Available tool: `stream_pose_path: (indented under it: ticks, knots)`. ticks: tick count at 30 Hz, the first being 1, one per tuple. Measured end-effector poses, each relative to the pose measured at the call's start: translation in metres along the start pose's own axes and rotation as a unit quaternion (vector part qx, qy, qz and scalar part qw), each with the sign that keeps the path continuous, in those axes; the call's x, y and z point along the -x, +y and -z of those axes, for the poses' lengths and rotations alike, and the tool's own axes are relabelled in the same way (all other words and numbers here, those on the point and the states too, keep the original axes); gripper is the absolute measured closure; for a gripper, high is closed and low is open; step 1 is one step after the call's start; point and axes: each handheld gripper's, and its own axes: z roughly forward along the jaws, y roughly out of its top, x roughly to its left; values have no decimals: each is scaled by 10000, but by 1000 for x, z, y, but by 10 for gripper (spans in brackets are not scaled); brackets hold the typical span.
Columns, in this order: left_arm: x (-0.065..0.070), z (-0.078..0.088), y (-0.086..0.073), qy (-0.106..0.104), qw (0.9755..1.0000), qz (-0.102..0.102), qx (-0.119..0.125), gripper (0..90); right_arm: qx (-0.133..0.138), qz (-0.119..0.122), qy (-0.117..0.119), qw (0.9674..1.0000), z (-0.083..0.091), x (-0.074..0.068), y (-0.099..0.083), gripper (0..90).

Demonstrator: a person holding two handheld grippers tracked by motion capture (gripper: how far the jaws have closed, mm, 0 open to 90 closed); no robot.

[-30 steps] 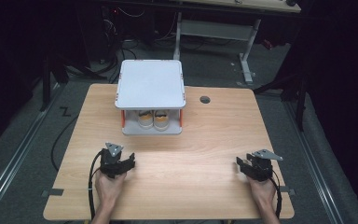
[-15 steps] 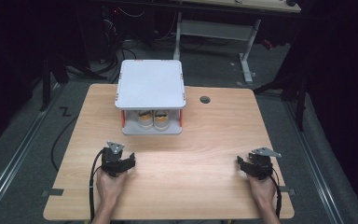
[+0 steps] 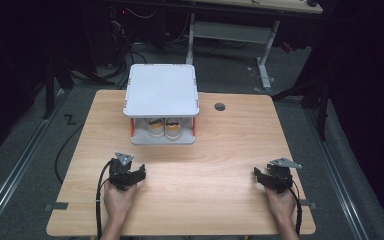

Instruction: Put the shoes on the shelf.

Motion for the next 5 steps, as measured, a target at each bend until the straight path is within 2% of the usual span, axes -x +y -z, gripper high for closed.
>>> stream_pose_path:
  ticks: [5]
  knots:
    - [0, 0, 0, 3, 10000, -8, -8, 288, 0, 7, 12, 10000, 0, 0, 0, 407]
